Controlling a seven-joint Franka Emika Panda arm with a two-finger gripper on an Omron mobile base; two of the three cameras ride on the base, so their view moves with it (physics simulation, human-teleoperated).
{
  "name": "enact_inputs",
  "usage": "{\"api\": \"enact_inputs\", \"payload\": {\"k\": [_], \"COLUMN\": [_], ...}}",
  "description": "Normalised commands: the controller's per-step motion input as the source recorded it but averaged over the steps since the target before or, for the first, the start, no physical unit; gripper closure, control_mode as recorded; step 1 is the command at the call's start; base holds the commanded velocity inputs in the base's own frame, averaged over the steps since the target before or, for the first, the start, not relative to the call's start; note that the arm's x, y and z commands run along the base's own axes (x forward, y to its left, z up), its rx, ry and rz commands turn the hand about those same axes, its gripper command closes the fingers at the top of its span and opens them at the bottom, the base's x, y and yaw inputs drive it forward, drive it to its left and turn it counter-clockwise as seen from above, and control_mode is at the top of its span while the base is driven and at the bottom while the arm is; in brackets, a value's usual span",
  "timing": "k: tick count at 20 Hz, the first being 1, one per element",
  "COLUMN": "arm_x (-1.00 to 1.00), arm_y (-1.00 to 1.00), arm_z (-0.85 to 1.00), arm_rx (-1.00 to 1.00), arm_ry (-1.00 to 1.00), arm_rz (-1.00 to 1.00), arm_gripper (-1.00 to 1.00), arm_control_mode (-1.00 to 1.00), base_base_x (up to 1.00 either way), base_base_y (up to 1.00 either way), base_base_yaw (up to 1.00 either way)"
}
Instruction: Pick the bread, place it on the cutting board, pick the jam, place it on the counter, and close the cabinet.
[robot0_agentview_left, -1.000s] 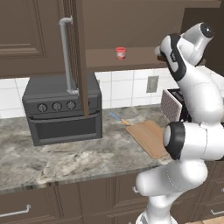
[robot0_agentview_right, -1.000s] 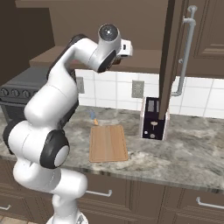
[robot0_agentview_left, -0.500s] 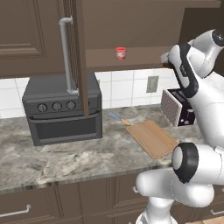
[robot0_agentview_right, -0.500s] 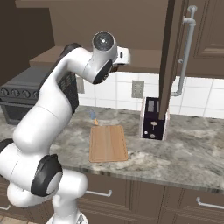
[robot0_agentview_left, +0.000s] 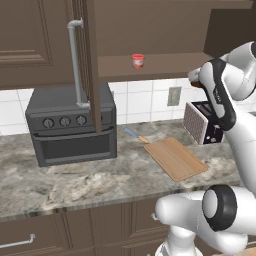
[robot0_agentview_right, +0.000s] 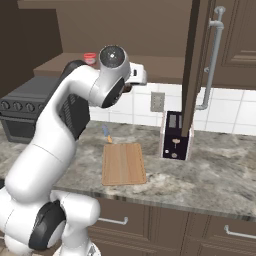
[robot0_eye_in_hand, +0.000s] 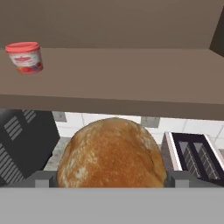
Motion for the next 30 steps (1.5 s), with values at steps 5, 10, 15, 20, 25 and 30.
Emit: {"api": "enact_inputs", "payload": {"k": [5, 10, 15, 20, 25, 30], "arm_x": [-0.35, -0.25, -0.02, 0.00, 0.00, -0.01], "arm_y": [0.02, 0.03, 0.05, 0.05, 0.05, 0.03], "arm_z": [-0.15, -0.17, -0.18, -0.18, -0.26, -0.24], "arm_rx": [0.00, 0.00, 0.00, 0.00, 0.00, 0.00], "arm_ry": [0.05, 0.07, 0.06, 0.05, 0.07, 0.07], "arm_rz": [0.00, 0.00, 0.00, 0.00, 0.00, 0.00], "arm_gripper": [1.00, 1.00, 1.00, 1.00, 1.00, 1.00], "arm_control_mode": [-1.00, -1.00, -1.00, -1.00, -1.00, -1.00], "base_base_x": [0.00, 0.00, 0.00, 0.00, 0.00, 0.00], "base_base_y": [0.00, 0.00, 0.00, 0.00, 0.00, 0.00], "base_base_yaw": [0.00, 0.00, 0.00, 0.00, 0.00, 0.00]}}
